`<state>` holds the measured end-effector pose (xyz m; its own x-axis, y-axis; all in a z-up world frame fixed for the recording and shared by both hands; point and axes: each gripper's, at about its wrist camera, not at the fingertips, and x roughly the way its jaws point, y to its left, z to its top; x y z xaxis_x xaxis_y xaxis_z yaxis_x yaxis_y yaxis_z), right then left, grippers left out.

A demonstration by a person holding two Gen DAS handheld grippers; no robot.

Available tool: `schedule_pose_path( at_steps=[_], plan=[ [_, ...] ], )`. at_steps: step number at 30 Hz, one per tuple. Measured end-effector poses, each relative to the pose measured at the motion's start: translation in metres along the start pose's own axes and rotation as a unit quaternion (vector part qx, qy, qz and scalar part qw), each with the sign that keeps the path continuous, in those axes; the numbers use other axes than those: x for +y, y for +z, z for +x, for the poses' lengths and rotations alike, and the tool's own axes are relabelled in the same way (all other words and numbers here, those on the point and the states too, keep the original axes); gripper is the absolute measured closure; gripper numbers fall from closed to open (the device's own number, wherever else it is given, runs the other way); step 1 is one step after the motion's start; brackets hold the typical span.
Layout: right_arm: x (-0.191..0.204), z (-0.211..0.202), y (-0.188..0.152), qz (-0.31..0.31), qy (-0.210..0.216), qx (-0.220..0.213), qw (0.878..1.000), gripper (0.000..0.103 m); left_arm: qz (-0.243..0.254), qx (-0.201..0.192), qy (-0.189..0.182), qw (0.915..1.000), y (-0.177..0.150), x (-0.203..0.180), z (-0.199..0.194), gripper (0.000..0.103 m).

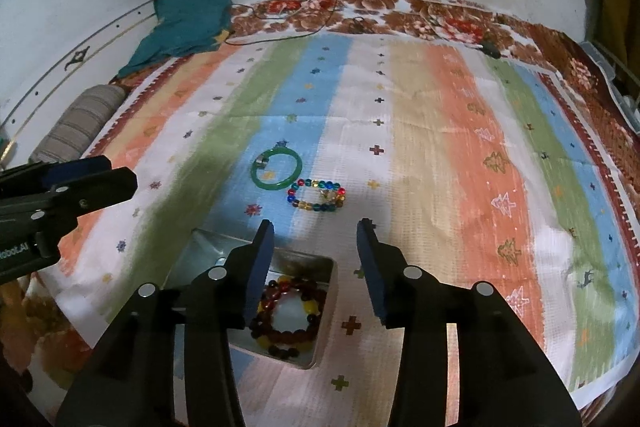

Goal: Organize jewelry
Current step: 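Open both tools to drop the bracelets into the silver tin, then move both tools toward the jade bangle and multicolour bead bracelet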

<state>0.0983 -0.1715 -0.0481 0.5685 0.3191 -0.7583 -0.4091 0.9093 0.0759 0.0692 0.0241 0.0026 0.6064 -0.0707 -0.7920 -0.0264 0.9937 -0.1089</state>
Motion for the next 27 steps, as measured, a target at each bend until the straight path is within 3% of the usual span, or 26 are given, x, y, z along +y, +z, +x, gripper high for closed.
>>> schedule_pose_path(
  at_steps=[11,18,27],
  plan=[
    [0.001,0.01,0.005,-0.002,0.005,0.009,1.0,0.043,-0.024,0.017,0.011,0.9995,0.012,0.011,0.022,0.045],
    [0.0,0.019,0.01,0.003,0.011,0.02,1.0,0.036,-0.014,0.021,0.031,0.9992,0.024,0.014,0.036,0.04],
    [0.008,0.027,0.015,-0.007,0.009,0.024,1.0,0.034,-0.012,0.027,0.041,0.9987,0.035,0.026,0.047,0.039]
  ],
)
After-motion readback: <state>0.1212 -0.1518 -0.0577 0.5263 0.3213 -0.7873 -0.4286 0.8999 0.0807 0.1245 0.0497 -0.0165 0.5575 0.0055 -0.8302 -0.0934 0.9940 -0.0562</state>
